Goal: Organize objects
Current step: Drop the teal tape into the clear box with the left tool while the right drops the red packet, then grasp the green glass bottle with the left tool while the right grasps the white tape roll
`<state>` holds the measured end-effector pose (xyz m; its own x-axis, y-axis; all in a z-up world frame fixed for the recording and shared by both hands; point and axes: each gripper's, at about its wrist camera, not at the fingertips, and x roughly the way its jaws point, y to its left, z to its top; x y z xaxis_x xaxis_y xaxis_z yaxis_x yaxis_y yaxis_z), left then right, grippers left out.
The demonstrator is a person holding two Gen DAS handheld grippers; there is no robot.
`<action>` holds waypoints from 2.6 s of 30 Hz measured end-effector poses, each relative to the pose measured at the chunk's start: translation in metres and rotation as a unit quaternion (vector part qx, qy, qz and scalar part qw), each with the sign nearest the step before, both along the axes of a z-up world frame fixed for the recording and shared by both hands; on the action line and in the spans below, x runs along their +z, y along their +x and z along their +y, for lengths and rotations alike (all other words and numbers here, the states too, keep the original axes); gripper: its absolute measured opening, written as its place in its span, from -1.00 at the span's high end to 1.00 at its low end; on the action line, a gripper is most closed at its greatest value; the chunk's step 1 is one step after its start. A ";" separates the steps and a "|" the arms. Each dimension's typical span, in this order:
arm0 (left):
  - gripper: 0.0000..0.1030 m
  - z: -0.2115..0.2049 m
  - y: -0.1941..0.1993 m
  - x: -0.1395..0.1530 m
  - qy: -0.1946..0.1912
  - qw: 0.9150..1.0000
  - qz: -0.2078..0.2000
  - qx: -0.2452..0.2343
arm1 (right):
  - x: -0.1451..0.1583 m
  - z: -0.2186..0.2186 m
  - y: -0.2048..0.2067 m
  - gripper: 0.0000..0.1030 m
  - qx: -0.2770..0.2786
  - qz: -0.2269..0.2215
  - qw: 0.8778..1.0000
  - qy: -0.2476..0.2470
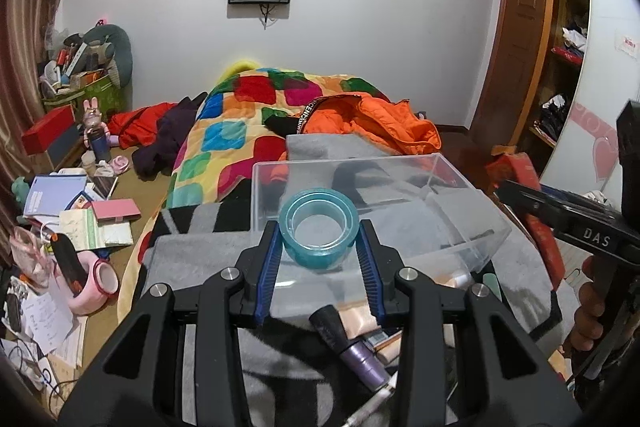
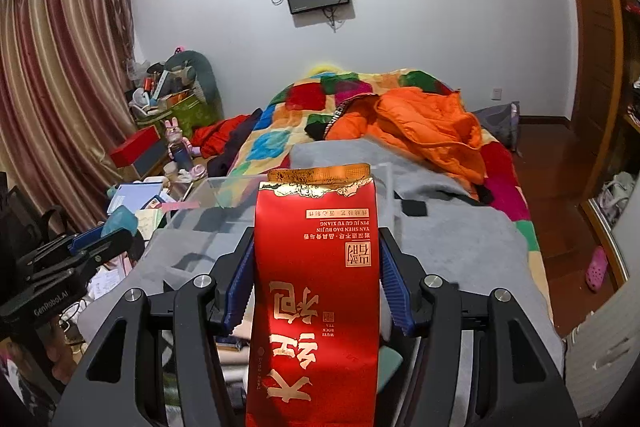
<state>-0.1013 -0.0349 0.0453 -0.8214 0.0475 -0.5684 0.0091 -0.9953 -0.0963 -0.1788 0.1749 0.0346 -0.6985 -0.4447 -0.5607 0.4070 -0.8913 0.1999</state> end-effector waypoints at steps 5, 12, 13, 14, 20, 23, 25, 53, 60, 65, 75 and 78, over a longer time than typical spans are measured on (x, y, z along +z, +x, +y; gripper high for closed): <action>0.27 0.004 -0.023 -0.006 -0.002 1.000 -0.020 -0.007 | -0.001 -0.014 -0.022 -0.03 0.012 -0.014 1.000 0.004; 0.27 0.006 -0.054 -0.022 -0.004 0.998 -0.054 -0.017 | -0.009 -0.032 -0.050 -0.03 0.022 -0.033 0.999 0.035; 0.27 0.007 -0.058 -0.024 -0.005 0.998 -0.059 -0.018 | -0.011 -0.033 -0.053 -0.03 0.023 -0.036 0.998 0.039; 0.27 0.008 -0.061 -0.027 -0.008 0.998 -0.065 -0.018 | -0.013 -0.035 -0.055 -0.03 0.025 -0.040 0.998 0.043; 0.27 0.012 -0.081 -0.046 -0.022 0.995 -0.097 -0.027 | -0.027 -0.048 -0.071 -0.03 0.034 -0.058 0.995 0.079; 0.27 0.016 -0.088 -0.054 -0.030 0.992 -0.115 -0.037 | -0.034 -0.054 -0.079 -0.03 0.044 -0.074 0.992 0.090; 0.27 0.018 -0.092 -0.059 -0.033 0.991 -0.124 -0.043 | -0.040 -0.059 -0.084 -0.03 0.054 -0.086 0.990 0.097; 0.16 0.013 -0.093 -0.047 -0.024 0.990 -0.128 -0.046 | -0.042 -0.079 -0.067 -0.03 0.080 -0.060 0.979 0.175; -0.32 0.017 -0.057 -0.021 -0.039 0.995 -0.081 -0.037 | -0.021 -0.062 -0.039 -0.25 0.079 -0.030 0.986 0.144; -0.53 0.018 -0.027 -0.007 -0.026 0.997 -0.056 -0.036 | -0.013 -0.048 -0.013 -0.41 0.074 -0.013 0.989 0.131; -0.61 0.027 0.022 -0.009 -0.016 0.998 -0.041 -0.038 | -0.019 -0.016 0.029 -0.46 0.064 -0.022 0.994 0.085; -0.61 0.031 0.033 -0.018 -0.011 0.998 -0.050 -0.042 | -0.027 -0.007 0.040 -0.46 0.058 -0.030 0.995 0.079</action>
<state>-0.0686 -0.0037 0.0269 -0.7542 0.1004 -0.6489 -0.0657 -0.9948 -0.0775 -0.1393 0.1674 0.0076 -0.6109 -0.4229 -0.6693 0.5002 -0.8614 0.0878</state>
